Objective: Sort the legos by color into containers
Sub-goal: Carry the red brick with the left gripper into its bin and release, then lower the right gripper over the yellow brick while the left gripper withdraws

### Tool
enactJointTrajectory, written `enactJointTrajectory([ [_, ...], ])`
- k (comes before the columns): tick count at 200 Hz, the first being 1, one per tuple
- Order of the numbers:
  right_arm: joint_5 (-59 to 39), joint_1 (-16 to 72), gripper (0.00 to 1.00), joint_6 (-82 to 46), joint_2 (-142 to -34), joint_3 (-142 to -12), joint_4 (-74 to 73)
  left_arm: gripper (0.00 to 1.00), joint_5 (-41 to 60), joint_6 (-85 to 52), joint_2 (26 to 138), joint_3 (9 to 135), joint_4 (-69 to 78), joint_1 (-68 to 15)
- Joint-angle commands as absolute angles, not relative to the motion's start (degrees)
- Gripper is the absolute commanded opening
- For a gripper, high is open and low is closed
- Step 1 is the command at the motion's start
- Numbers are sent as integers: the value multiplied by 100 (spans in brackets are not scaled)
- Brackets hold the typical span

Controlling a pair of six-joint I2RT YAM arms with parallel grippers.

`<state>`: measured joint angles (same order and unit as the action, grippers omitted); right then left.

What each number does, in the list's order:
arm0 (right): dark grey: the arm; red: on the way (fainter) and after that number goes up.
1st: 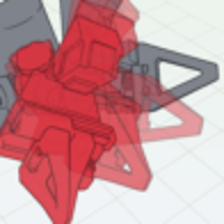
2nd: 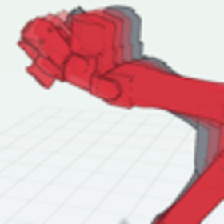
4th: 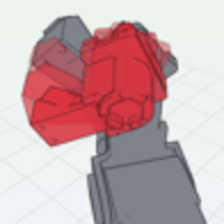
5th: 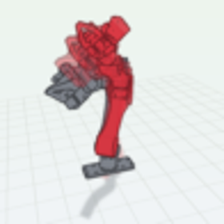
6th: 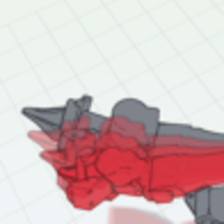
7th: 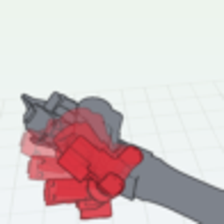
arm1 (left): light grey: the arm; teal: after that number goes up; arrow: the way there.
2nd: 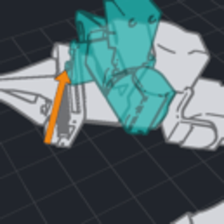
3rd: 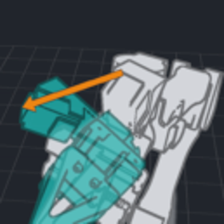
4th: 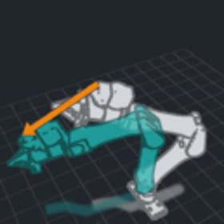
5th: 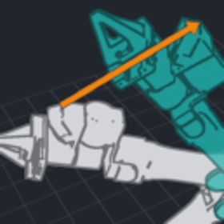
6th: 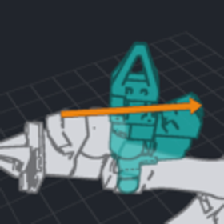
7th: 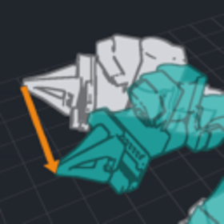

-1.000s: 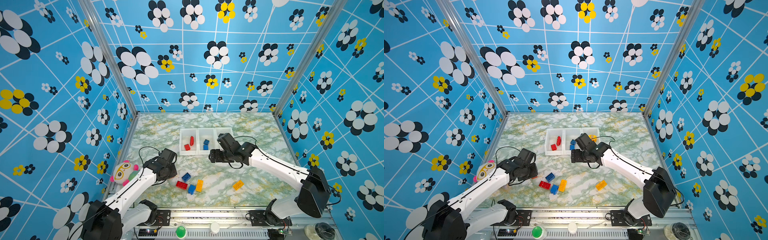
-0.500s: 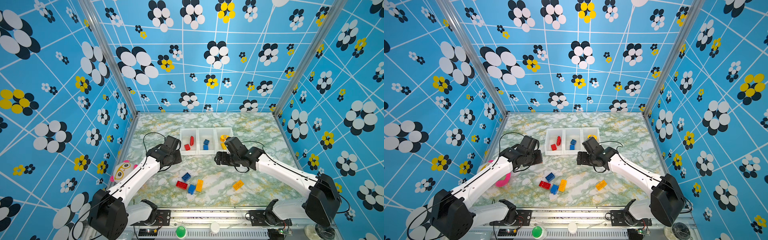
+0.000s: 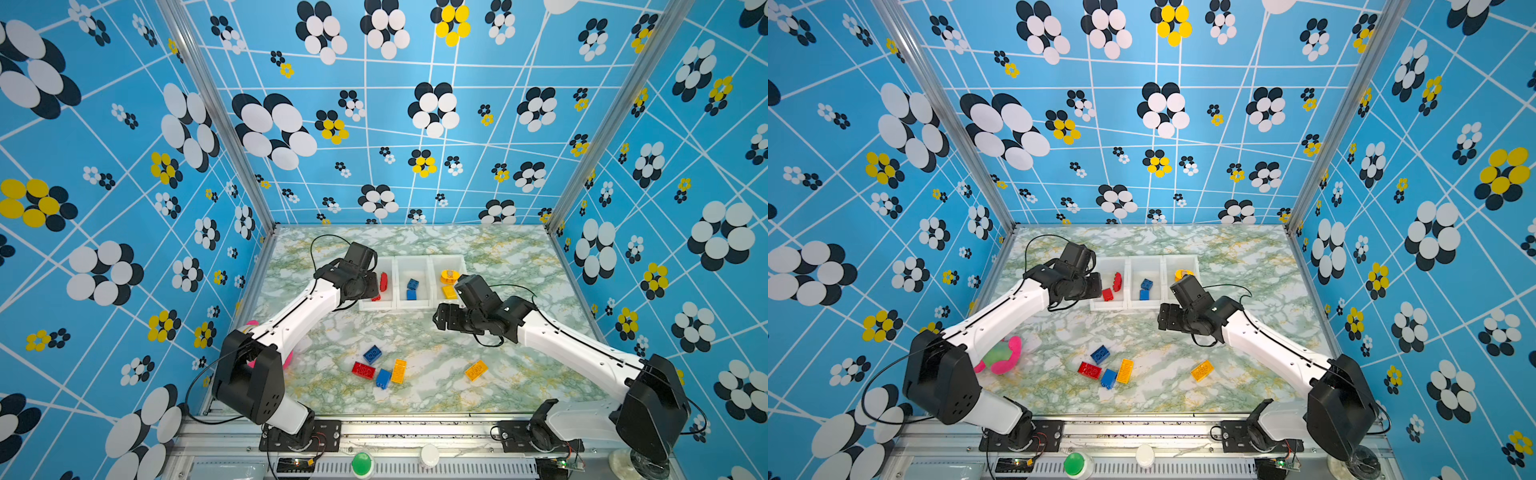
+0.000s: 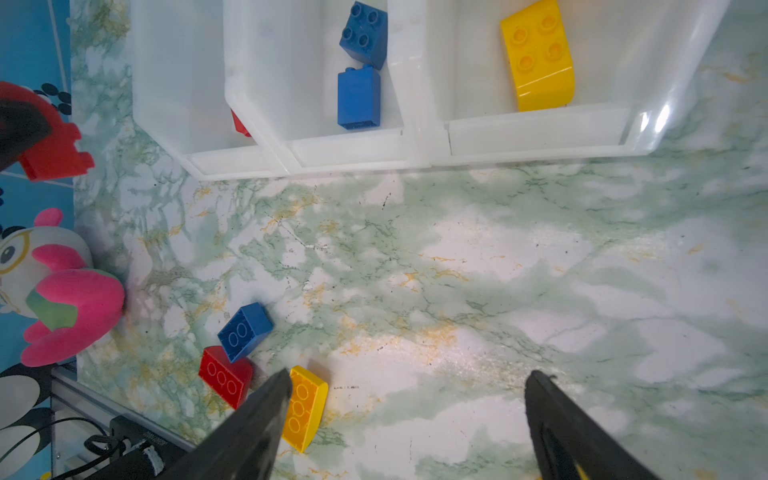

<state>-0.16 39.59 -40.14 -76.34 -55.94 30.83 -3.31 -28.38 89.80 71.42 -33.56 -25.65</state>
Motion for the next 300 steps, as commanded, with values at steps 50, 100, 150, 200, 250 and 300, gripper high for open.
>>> enactJointTrajectory([
  [50,44,3832,91,-4083,-7428,-5493,3193,29,-419,-2203,10362,8388,-3243,-2567],
  [100,44,3777,91,-4087,-7350,-5392,3195,30,-643,-1920,11184,9141,-3372,-2531],
  [150,60,3734,91,-4078,-7243,-5335,3253,31,-955,-1881,11668,9465,-3583,-2452],
  [200,51,3717,92,-4087,-7199,-5289,3253,38,-1030,-1936,11760,9374,-3546,-2408],
  [250,57,3717,92,-4118,-7177,-5289,3279,55,-892,-2012,11555,9174,-3351,-2408],
  [300,104,3717,92,-4175,-7119,-5319,3409,62,-651,-2161,11105,8798,-3057,-2426],
])
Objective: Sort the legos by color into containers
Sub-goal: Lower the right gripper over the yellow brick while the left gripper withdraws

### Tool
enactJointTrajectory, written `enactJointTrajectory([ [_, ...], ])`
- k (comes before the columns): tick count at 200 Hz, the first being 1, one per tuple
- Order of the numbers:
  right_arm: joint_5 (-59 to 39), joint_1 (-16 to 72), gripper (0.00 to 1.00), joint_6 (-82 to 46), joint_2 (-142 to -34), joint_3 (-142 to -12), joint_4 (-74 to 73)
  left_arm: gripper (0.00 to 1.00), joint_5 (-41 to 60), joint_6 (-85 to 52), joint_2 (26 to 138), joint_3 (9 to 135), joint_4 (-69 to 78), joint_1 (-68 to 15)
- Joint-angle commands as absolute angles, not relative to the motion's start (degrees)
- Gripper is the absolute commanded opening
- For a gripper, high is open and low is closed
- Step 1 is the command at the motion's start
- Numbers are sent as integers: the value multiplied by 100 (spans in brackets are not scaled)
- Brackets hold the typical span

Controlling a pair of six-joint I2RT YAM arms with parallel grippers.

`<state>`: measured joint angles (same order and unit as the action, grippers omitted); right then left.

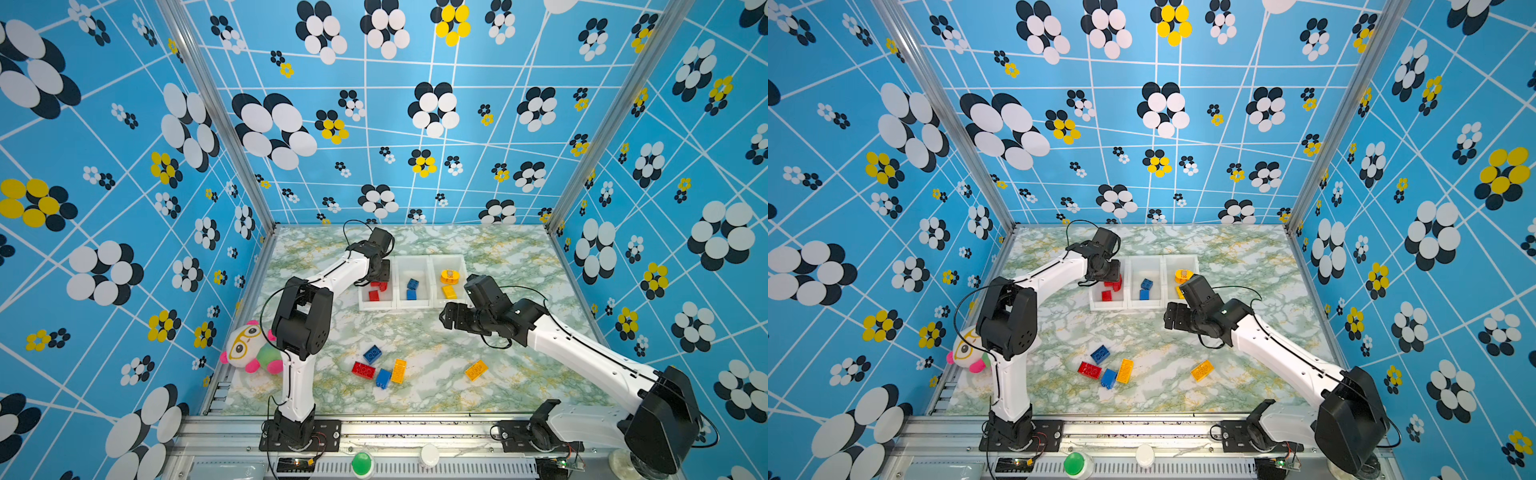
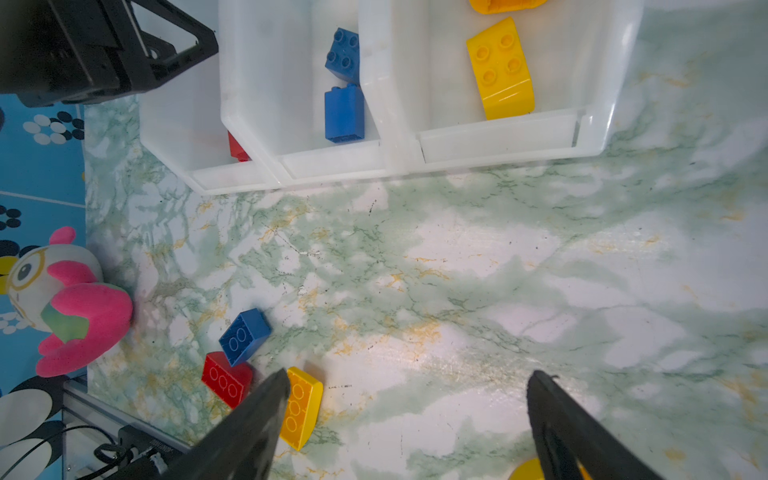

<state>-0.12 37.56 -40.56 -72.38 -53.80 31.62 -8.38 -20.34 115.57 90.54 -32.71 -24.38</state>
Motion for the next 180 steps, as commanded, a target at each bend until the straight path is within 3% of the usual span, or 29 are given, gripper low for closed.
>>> enactJointTrajectory([
  [1,101,3717,92,-4175,-7119,-5318,3414,62,-646,-2170,11098,8785,-3044,-2426],
  [121,296,3714,92,-5021,-6782,-4897,4096,82,110,-2843,9236,6942,-1969,-2523],
  [180,433,3832,91,-5554,-6621,-4494,4297,85,257,-3069,8386,6200,-1724,-2562],
])
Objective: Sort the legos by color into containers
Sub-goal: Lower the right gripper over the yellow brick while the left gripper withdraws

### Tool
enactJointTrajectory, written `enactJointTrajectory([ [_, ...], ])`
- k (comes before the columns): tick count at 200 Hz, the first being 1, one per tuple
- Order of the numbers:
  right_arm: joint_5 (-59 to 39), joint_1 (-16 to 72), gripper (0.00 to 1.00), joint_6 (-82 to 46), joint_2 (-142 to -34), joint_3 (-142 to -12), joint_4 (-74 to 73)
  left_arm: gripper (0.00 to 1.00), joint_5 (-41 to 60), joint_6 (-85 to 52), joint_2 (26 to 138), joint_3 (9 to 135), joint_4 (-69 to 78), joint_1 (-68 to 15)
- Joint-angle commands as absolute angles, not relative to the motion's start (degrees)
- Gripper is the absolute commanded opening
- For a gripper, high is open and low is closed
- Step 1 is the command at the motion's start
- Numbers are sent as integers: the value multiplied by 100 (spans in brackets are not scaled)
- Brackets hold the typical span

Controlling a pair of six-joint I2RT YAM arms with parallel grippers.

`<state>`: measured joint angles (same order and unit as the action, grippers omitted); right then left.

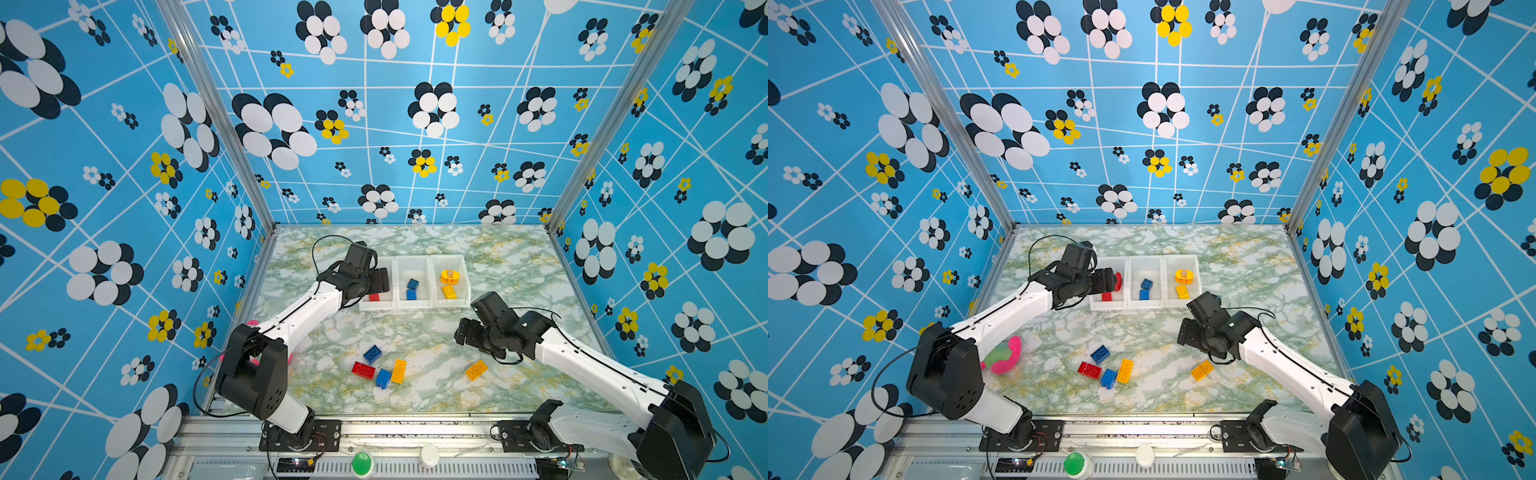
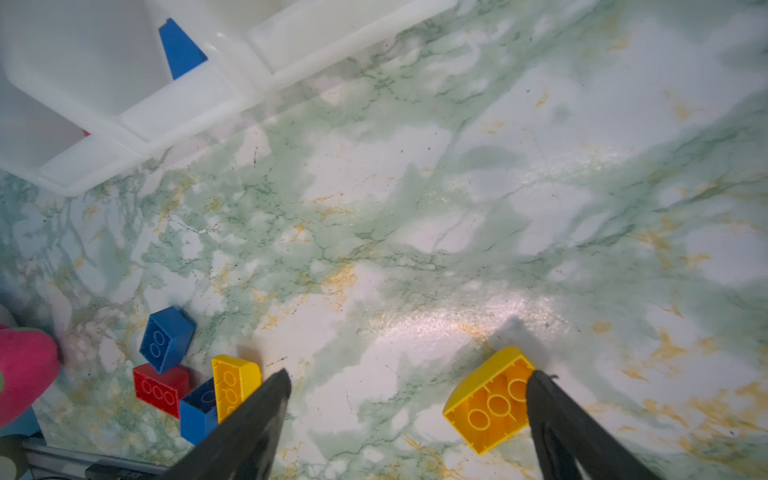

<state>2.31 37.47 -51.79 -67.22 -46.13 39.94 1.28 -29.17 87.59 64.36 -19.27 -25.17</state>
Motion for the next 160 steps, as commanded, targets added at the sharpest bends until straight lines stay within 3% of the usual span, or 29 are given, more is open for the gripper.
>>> enactJointTrajectory([
  [1,432,3836,91,-5568,-6619,-4488,4302,85,256,-3073,8372,6189,-1723,-2564],
  [64,604,4095,89,-6490,-6451,-4010,4433,88,330,-3247,7852,5796,-1720,-2623],
  [160,571,4342,77,-7040,-6666,-3588,4025,90,343,-3335,7517,5482,-1780,-2716],
])
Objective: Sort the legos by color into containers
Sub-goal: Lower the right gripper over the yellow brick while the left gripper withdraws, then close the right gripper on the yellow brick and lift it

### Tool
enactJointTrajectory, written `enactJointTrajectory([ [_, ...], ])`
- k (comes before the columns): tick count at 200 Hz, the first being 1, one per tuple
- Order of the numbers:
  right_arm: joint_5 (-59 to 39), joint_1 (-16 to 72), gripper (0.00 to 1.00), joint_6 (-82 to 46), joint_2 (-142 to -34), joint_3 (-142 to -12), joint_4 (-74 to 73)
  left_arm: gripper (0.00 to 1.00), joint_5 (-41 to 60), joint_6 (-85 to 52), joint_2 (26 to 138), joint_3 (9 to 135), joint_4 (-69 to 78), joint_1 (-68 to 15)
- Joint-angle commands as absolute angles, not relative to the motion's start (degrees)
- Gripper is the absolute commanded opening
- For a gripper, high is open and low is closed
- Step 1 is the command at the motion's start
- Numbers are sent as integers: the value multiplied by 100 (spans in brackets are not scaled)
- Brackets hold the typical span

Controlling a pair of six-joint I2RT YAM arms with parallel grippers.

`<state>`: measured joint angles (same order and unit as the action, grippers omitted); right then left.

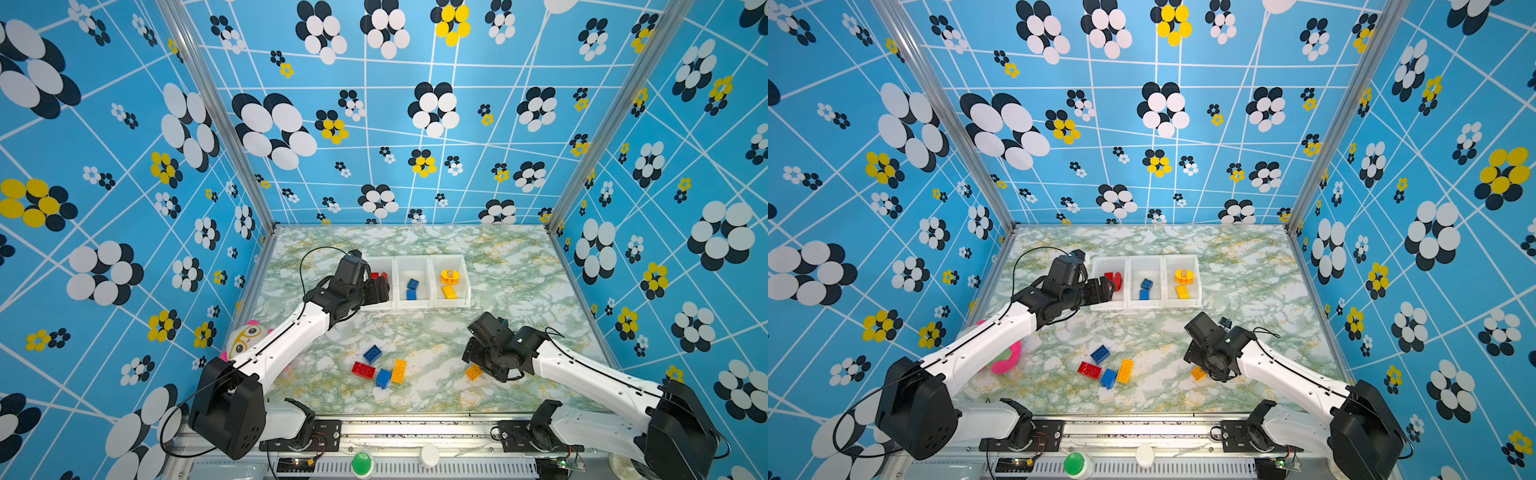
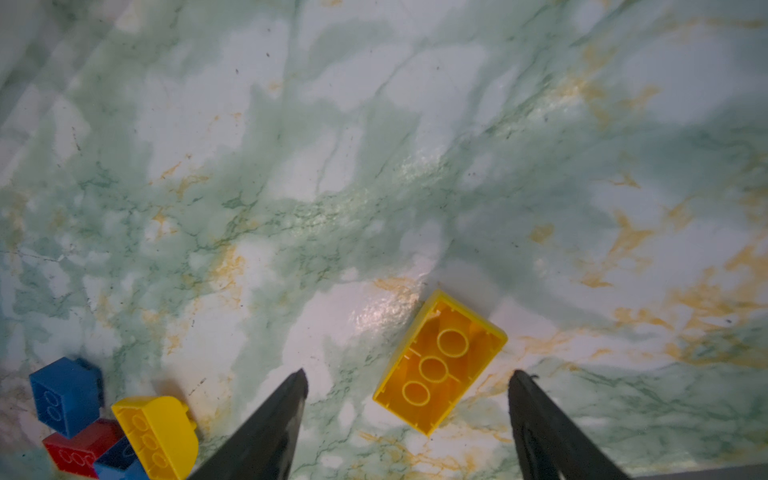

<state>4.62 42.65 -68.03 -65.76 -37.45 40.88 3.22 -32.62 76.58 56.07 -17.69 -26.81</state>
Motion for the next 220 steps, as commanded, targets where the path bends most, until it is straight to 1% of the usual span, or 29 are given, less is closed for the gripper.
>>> enactJointTrajectory([
  [1,571,4346,78,-7045,-6669,-3592,4016,90,343,-3337,7525,5479,-1782,-2716],
  [69,645,4371,74,-7148,-6829,-3445,3841,91,357,-3352,7587,5480,-1748,-2725],
  [97,590,4376,68,-7151,-7026,-3412,3661,91,339,-3357,7560,5465,-1757,-2732],
  [141,628,4374,64,-7077,-7225,-3475,3617,92,328,-3360,7510,5432,-1793,-2730],
  [220,602,4369,53,-6970,-7409,-3550,3606,92,299,-3374,7420,5398,-1817,-2724],
])
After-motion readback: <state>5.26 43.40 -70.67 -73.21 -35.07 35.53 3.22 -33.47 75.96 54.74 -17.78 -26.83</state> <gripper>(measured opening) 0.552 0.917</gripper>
